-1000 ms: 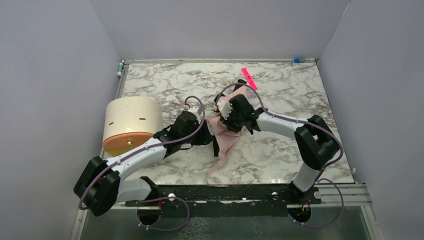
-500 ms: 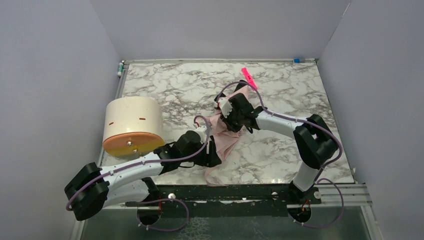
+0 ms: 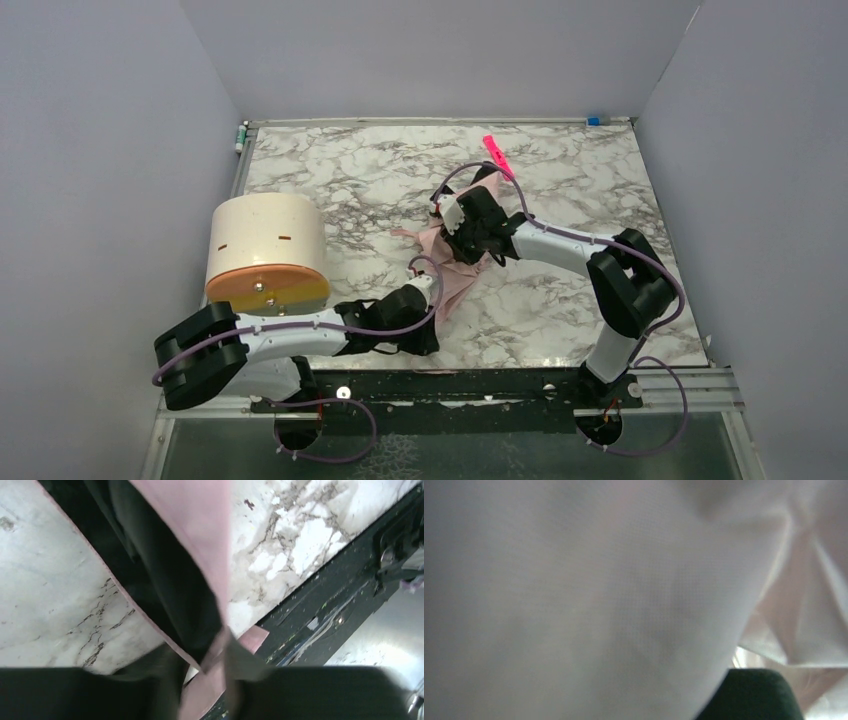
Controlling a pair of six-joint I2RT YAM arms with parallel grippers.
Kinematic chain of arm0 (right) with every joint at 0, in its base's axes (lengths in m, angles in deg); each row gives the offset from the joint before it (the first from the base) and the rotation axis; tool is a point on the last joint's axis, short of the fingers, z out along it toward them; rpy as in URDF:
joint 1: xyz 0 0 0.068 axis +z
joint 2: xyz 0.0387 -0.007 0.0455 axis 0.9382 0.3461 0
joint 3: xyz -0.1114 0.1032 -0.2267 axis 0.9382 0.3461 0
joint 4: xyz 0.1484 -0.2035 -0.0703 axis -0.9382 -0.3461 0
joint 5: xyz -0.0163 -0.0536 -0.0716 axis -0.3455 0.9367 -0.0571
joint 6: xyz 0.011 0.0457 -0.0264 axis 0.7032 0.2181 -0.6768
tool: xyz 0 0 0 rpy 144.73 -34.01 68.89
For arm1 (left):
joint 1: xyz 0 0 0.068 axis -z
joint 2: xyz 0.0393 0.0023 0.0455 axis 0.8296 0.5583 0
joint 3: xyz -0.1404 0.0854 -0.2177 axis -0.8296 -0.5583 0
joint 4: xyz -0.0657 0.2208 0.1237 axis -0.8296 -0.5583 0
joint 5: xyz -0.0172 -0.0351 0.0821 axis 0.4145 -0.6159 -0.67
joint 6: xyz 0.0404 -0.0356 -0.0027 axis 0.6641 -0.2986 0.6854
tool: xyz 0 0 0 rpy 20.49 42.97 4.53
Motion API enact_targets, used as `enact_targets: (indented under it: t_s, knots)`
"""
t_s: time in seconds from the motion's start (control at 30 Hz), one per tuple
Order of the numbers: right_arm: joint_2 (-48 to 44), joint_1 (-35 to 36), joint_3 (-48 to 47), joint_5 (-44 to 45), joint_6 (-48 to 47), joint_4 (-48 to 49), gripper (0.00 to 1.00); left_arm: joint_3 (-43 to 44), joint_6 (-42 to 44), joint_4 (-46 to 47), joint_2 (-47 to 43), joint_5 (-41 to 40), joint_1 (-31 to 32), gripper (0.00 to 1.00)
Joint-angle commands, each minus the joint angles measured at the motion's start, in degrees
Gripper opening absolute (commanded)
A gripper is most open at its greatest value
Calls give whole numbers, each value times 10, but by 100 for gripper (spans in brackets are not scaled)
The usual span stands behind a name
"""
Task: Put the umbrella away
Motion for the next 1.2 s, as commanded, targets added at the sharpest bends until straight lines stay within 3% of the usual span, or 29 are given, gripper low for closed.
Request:
enact_targets:
  t_s: [0.0, 0.07, 0.3, 0.57, 0.8, 1.17]
  knots:
    - [29, 5, 14, -36, 42, -60, 3, 7, -8, 13, 4, -30, 12, 16]
    - [32, 6, 11, -26, 50, -58, 2, 18, -2, 18, -4, -19, 18, 0]
    - [40, 5, 9, 66, 52, -47, 1, 39, -5, 26, -82, 10, 38, 0]
    - [37, 1, 18, 92, 51, -34, 1, 19, -53, 49, -141, 23, 81, 0]
    - [40, 0, 22, 91, 57, -27, 1, 29, -61, 89, -117, 19, 164, 0]
    - [41, 0, 23, 96, 54, -30, 1, -32, -88, 183, -38, 61, 204, 0]
